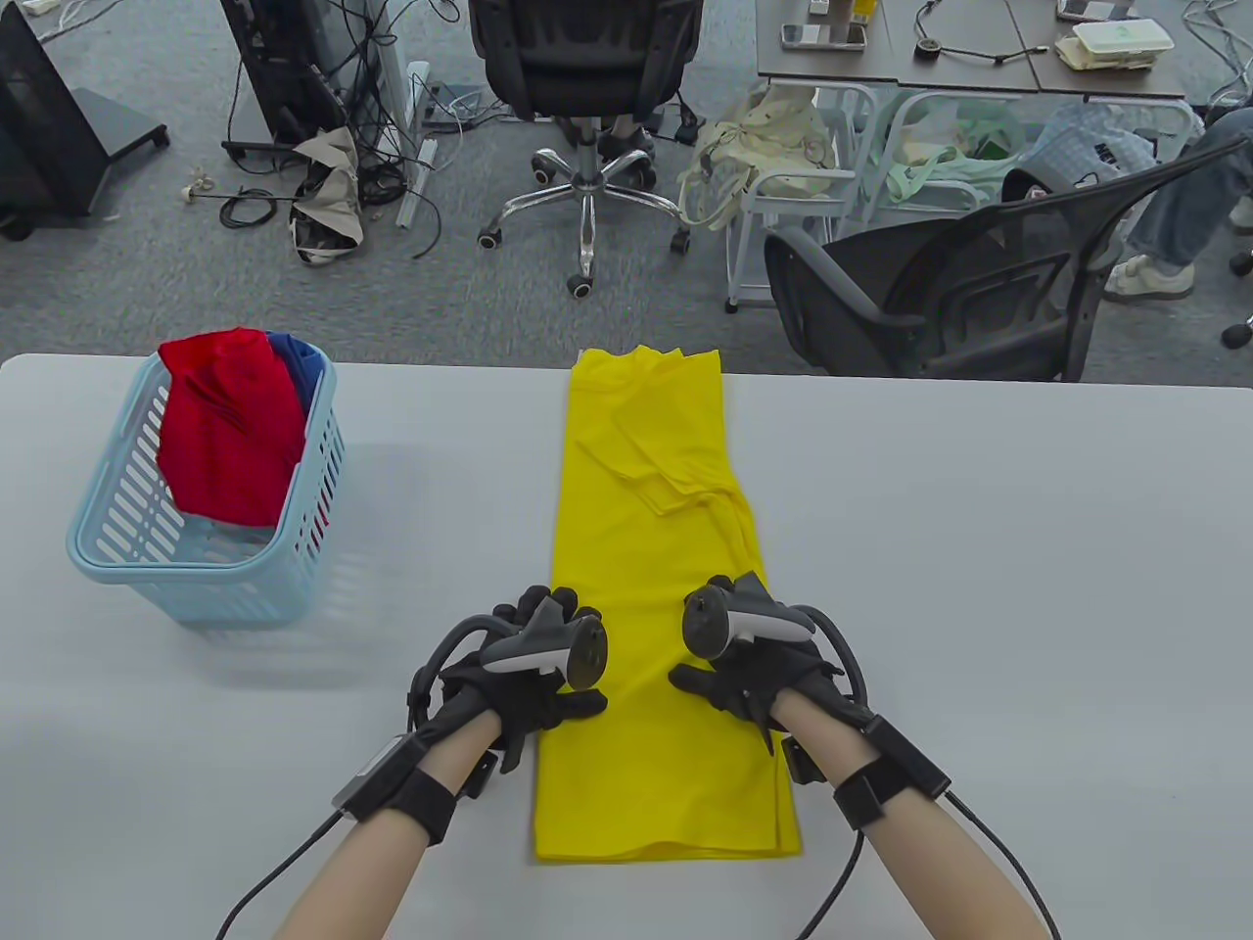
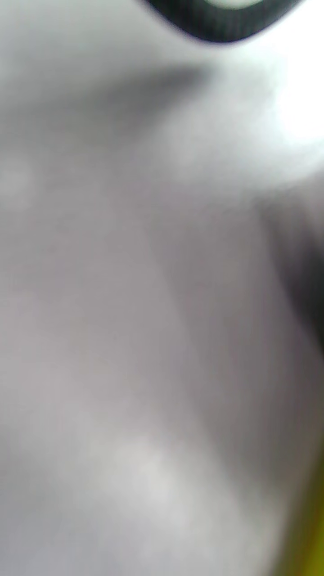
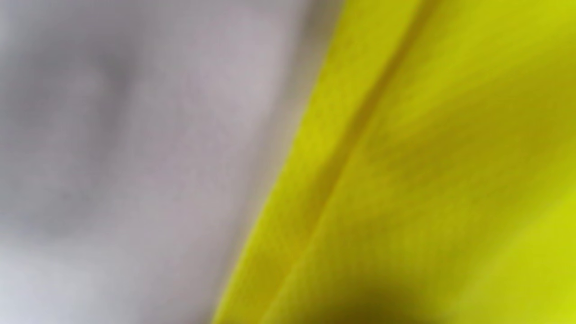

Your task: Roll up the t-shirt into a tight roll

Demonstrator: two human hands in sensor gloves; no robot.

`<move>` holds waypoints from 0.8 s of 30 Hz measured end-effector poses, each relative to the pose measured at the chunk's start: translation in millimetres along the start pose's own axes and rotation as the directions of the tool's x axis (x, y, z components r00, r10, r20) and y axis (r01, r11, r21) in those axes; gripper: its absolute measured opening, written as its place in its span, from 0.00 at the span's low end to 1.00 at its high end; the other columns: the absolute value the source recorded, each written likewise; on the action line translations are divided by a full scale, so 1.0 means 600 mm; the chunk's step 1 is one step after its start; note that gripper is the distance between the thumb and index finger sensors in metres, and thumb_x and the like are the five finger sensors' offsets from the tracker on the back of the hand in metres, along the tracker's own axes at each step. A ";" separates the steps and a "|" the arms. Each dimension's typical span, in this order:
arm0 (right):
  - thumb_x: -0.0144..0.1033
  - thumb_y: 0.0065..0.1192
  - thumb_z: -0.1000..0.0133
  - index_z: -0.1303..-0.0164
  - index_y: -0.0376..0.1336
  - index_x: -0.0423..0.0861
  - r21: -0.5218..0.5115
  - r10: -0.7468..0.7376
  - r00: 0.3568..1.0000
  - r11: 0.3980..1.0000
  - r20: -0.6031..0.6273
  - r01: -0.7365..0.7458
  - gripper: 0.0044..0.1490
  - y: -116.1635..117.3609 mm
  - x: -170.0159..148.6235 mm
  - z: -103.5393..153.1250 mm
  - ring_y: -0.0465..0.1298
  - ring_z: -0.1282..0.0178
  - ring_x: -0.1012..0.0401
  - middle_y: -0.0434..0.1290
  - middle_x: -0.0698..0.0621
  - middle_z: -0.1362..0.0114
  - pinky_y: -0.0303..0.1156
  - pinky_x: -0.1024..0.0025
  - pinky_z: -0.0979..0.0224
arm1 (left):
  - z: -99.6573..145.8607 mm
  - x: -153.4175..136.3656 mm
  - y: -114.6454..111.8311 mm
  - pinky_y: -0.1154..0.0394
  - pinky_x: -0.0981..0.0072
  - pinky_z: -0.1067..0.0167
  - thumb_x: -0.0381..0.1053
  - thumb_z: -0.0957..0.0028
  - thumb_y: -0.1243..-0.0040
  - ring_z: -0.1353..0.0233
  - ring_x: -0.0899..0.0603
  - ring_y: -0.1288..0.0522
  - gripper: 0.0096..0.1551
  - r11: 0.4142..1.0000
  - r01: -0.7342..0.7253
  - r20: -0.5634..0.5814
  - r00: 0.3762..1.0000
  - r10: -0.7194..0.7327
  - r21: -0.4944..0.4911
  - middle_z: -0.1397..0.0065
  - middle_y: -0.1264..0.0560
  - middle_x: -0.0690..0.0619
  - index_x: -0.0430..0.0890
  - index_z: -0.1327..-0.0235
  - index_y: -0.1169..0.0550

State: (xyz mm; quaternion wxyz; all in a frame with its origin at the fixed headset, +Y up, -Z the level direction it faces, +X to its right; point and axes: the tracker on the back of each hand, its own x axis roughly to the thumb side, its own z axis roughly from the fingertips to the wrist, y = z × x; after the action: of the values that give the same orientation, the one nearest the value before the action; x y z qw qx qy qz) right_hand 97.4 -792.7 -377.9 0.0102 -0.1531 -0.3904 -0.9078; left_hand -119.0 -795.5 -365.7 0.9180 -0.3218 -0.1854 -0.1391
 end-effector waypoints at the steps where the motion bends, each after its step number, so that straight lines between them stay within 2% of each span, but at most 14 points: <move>1: 0.63 0.20 0.36 0.28 0.08 0.45 0.000 0.000 1.000 1.000 -0.008 0.000 0.52 -0.006 -0.002 -0.005 0.10 0.26 0.41 0.07 0.41 0.26 0.20 0.39 0.26 | -0.006 -0.003 0.005 0.62 0.34 0.22 0.75 0.56 0.84 0.18 0.30 0.72 0.53 1.000 0.001 -0.013 1.000 -0.001 0.000 0.19 0.77 0.41 0.50 0.27 0.77; 5: 0.64 0.21 0.37 0.28 0.08 0.47 -0.002 -0.031 0.999 1.000 -0.030 0.031 0.52 -0.025 -0.008 -0.025 0.09 0.26 0.42 0.06 0.43 0.26 0.19 0.40 0.26 | -0.021 -0.014 0.024 0.61 0.34 0.23 0.74 0.55 0.83 0.18 0.30 0.71 0.52 1.000 -0.009 -0.075 0.997 0.010 0.010 0.18 0.74 0.40 0.50 0.25 0.74; 7: 0.64 0.21 0.37 0.28 0.08 0.47 0.002 -0.040 0.999 0.999 -0.033 0.040 0.52 -0.030 -0.011 -0.030 0.09 0.26 0.42 0.06 0.43 0.26 0.19 0.40 0.26 | -0.009 -0.008 0.029 0.60 0.33 0.23 0.72 0.50 0.80 0.18 0.29 0.69 0.50 0.999 -0.033 -0.093 0.995 0.036 0.043 0.17 0.72 0.39 0.49 0.22 0.70; 9: 0.64 0.21 0.37 0.28 0.08 0.48 -0.002 -0.043 0.999 0.999 -0.032 0.043 0.52 -0.033 -0.013 -0.033 0.09 0.26 0.42 0.06 0.43 0.26 0.19 0.40 0.26 | 0.016 0.014 0.023 0.59 0.33 0.23 0.70 0.47 0.79 0.18 0.28 0.69 0.49 0.995 0.010 -0.048 0.999 -0.006 0.100 0.17 0.72 0.38 0.48 0.21 0.69; 11: 0.64 0.21 0.37 0.28 0.08 0.47 -0.005 -0.045 0.999 0.999 -0.030 0.045 0.52 -0.033 -0.013 -0.034 0.09 0.26 0.42 0.06 0.43 0.26 0.18 0.40 0.26 | 0.047 0.041 0.006 0.58 0.32 0.23 0.70 0.48 0.81 0.17 0.28 0.68 0.49 0.992 0.004 0.049 0.999 -0.010 0.129 0.16 0.71 0.37 0.47 0.20 0.69; 13: 0.64 0.21 0.37 0.28 0.08 0.47 -0.013 -0.037 0.999 0.999 -0.029 0.037 0.52 -0.031 -0.013 -0.035 0.09 0.26 0.42 0.06 0.43 0.26 0.19 0.40 0.26 | 0.072 0.066 -0.023 0.57 0.32 0.23 0.71 0.48 0.81 0.17 0.27 0.67 0.50 0.995 -0.015 0.144 0.990 0.000 0.104 0.15 0.71 0.37 0.48 0.20 0.69; 14: 0.64 0.21 0.37 0.28 0.08 0.47 -0.015 -0.038 0.999 0.999 -0.028 0.038 0.52 -0.031 -0.013 -0.035 0.09 0.26 0.42 0.06 0.43 0.26 0.19 0.40 0.26 | 0.079 0.074 -0.036 0.56 0.32 0.22 0.72 0.49 0.81 0.17 0.27 0.66 0.50 0.997 -0.004 0.161 0.987 -0.008 0.074 0.15 0.70 0.37 0.47 0.20 0.69; 15: 0.64 0.21 0.37 0.28 0.08 0.47 -0.017 -0.039 0.999 0.999 -0.028 0.038 0.52 -0.031 -0.013 -0.035 0.09 0.26 0.42 0.06 0.43 0.26 0.19 0.40 0.26 | 0.083 0.081 -0.052 0.58 0.30 0.23 0.72 0.49 0.82 0.17 0.26 0.68 0.51 0.999 0.028 0.158 0.987 -0.033 0.032 0.17 0.74 0.36 0.47 0.22 0.72; 16: 0.64 0.21 0.37 0.27 0.09 0.47 -0.028 -0.027 0.999 0.999 -0.034 0.026 0.52 -0.031 -0.012 -0.035 0.10 0.25 0.42 0.07 0.43 0.25 0.20 0.40 0.25 | 0.088 0.083 -0.062 0.60 0.30 0.23 0.72 0.50 0.85 0.18 0.27 0.71 0.51 0.995 0.082 0.119 0.989 -0.087 0.048 0.18 0.77 0.37 0.47 0.25 0.76; 17: 0.65 0.21 0.38 0.26 0.10 0.48 -0.059 0.019 0.998 0.998 -0.066 -0.022 0.52 -0.032 -0.009 -0.032 0.12 0.23 0.41 0.08 0.43 0.23 0.22 0.40 0.24 | 0.088 0.080 -0.067 0.59 0.30 0.23 0.72 0.52 0.91 0.17 0.27 0.70 0.50 0.988 0.125 0.116 0.984 -0.135 0.090 0.18 0.77 0.37 0.46 0.25 0.78; 18: 0.65 0.20 0.38 0.24 0.11 0.47 -0.081 0.056 0.995 0.995 -0.087 -0.063 0.52 -0.034 -0.006 -0.028 0.14 0.21 0.41 0.11 0.42 0.21 0.25 0.39 0.22 | 0.084 0.076 -0.069 0.60 0.29 0.23 0.72 0.52 0.92 0.18 0.27 0.71 0.50 0.992 0.103 0.131 0.985 -0.112 0.078 0.18 0.78 0.37 0.47 0.26 0.78; 20: 0.64 0.22 0.37 0.20 0.15 0.46 -0.120 0.094 0.986 0.987 -0.140 -0.111 0.52 -0.033 0.008 -0.015 0.19 0.19 0.38 0.16 0.39 0.18 0.30 0.38 0.21 | 0.079 0.070 -0.067 0.65 0.30 0.25 0.73 0.53 0.89 0.20 0.29 0.77 0.51 0.999 0.032 0.145 0.989 -0.030 -0.006 0.21 0.82 0.39 0.48 0.29 0.81; 21: 0.62 0.24 0.36 0.18 0.18 0.44 -0.140 0.107 0.984 0.982 -0.140 -0.126 0.51 -0.028 0.021 -0.002 0.21 0.18 0.38 0.19 0.38 0.16 0.32 0.38 0.20 | 0.077 0.068 -0.067 0.66 0.30 0.25 0.74 0.53 0.88 0.20 0.29 0.77 0.51 1.000 0.018 0.151 0.988 -0.016 -0.015 0.22 0.83 0.40 0.49 0.29 0.81; 24: 0.62 0.25 0.35 0.16 0.19 0.44 -0.165 0.154 0.988 0.974 -0.012 -0.154 0.52 0.005 0.051 0.041 0.24 0.17 0.36 0.21 0.37 0.15 0.35 0.38 0.20 | 0.077 0.069 -0.069 0.67 0.30 0.25 0.74 0.54 0.90 0.21 0.29 0.78 0.51 0.999 0.037 0.144 0.989 -0.036 -0.006 0.22 0.84 0.40 0.49 0.30 0.82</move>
State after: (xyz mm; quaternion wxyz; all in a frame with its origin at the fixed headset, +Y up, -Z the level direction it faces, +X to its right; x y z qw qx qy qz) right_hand 75.3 -774.3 -351.0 0.0675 -0.1838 -0.3008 -0.9334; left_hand -109.3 -802.9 -292.1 0.8981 -0.3315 -0.2563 -0.1331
